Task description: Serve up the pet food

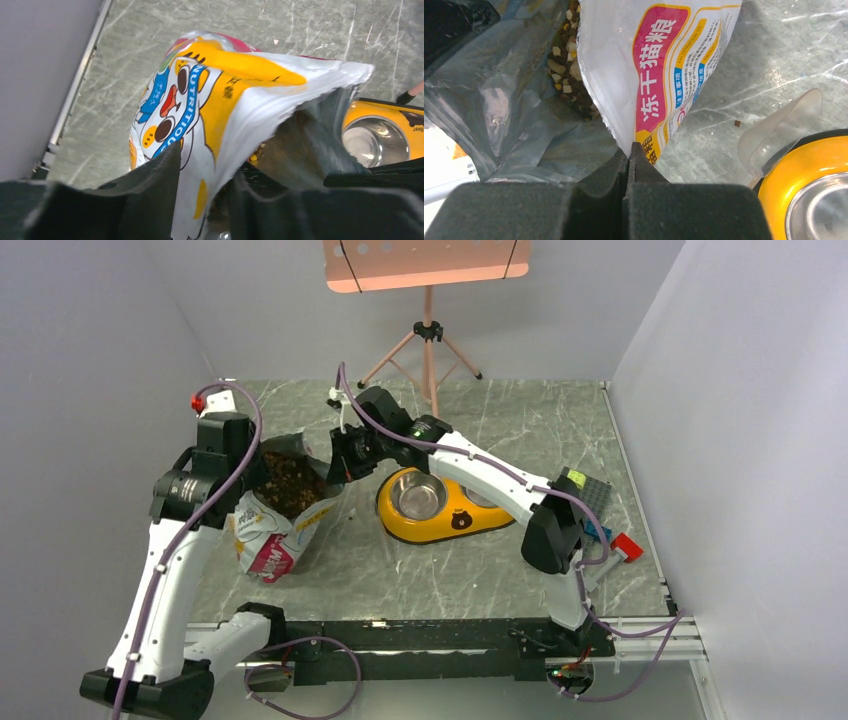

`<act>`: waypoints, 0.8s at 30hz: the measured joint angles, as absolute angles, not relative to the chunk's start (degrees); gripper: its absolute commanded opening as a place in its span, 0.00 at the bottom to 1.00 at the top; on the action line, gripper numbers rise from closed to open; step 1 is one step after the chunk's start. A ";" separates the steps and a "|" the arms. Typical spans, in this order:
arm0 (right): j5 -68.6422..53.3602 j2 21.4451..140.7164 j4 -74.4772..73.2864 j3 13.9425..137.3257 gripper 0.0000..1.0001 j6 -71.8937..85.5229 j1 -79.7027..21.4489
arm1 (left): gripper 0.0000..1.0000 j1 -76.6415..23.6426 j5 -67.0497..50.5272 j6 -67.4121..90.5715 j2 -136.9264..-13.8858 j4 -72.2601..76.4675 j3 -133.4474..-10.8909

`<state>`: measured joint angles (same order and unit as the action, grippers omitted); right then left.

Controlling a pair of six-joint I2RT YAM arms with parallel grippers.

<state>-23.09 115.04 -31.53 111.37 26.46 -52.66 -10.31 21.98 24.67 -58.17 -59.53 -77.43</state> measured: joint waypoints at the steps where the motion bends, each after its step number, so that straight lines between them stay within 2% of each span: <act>1: -23.11 114.65 -31.55 110.91 0.00 26.52 -52.66 | 0.51 -10.31 21.85 24.73 -57.34 -59.42 -76.44; 4: -23.18 114.39 -31.55 110.50 0.00 26.61 -52.64 | 0.60 -10.31 21.91 24.67 -56.40 -59.46 -74.63; 6: -23.27 114.30 -31.48 110.28 0.00 26.63 -52.64 | 0.59 -10.31 22.26 24.62 -56.88 -59.48 -74.28; 7: -23.31 114.26 -31.42 110.15 0.00 26.65 -52.62 | 0.54 -10.31 22.37 24.62 -57.14 -59.51 -74.26; 9: -23.38 114.24 -31.35 110.02 0.00 26.76 -52.62 | 0.24 -10.31 22.39 24.34 -57.74 -59.55 -74.26; 10: -23.49 114.10 -31.18 109.75 0.03 26.81 -52.62 | 0.14 -10.31 22.26 24.12 -57.91 -59.51 -74.26; 11: -23.55 114.08 -31.14 109.65 0.15 26.81 -52.62 | 0.08 -10.31 21.93 23.46 -57.95 -59.37 -74.26; 13: -23.33 113.62 -31.00 108.92 0.42 26.94 -52.64 | 0.03 -10.33 20.84 22.96 -57.87 -59.31 -74.26; 14: -23.07 113.32 -31.75 108.77 0.60 26.79 -52.64 | 0.01 -10.33 20.14 22.74 -57.74 -59.29 -74.26; 15: -22.37 112.75 -33.06 108.68 0.69 25.98 -52.64 | 0.00 -10.24 18.85 22.44 -57.47 -59.18 -74.24; 19: -19.66 109.82 -37.89 108.57 0.96 24.16 -52.60 | 0.00 -9.82 13.08 22.76 -54.61 -56.34 -70.91; 20: -19.27 108.29 -38.70 107.87 0.99 23.55 -52.56 | 0.00 -9.82 11.51 23.22 -53.49 -55.46 -69.58; 24: -18.41 96.09 -37.80 97.10 1.00 23.11 -51.44 | 0.00 -9.82 6.00 25.45 -49.32 -52.86 -65.19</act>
